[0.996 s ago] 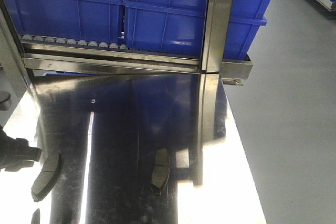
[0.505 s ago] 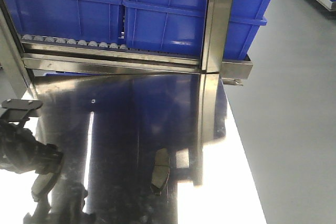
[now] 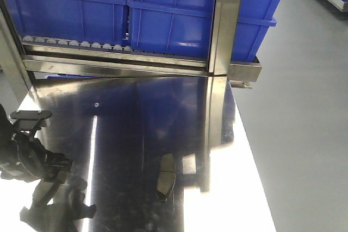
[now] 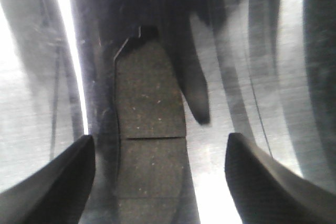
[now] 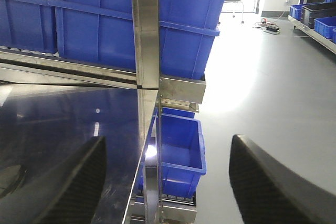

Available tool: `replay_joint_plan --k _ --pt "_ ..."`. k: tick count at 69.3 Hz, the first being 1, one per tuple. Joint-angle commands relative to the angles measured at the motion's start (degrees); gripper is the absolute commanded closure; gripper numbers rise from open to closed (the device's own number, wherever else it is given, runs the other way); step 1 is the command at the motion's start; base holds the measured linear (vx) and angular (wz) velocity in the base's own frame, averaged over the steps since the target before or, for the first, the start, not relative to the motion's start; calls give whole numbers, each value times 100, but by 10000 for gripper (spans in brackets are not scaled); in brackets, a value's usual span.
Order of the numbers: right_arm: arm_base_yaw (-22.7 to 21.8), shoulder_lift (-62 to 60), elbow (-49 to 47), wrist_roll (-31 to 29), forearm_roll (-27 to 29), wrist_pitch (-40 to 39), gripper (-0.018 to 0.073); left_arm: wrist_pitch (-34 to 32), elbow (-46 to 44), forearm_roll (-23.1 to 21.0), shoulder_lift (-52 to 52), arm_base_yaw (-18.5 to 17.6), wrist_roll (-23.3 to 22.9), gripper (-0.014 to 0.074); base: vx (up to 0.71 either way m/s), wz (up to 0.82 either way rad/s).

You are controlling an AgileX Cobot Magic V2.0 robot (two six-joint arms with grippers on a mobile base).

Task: Move and align brake pads A on conveyor
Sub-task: 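Lower the left gripper onto the nearer brake pad and grasp it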

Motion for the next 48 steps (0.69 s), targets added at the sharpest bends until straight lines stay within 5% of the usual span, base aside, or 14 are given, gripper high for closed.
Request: replay_joint_plan --k 1,24,48 --pt "-23 78 -154 -16 -26 -437 75 -97 -166 -38 -28 -38 -84 90 0 0" --pt "-23 78 -154 -16 -26 -437 75 -157 -166 -32 195 -38 -84 170 0 0" --pt "-23 78 -154 -16 -26 -437 75 -243 -166 -23 150 -38 -75 605 0 0"
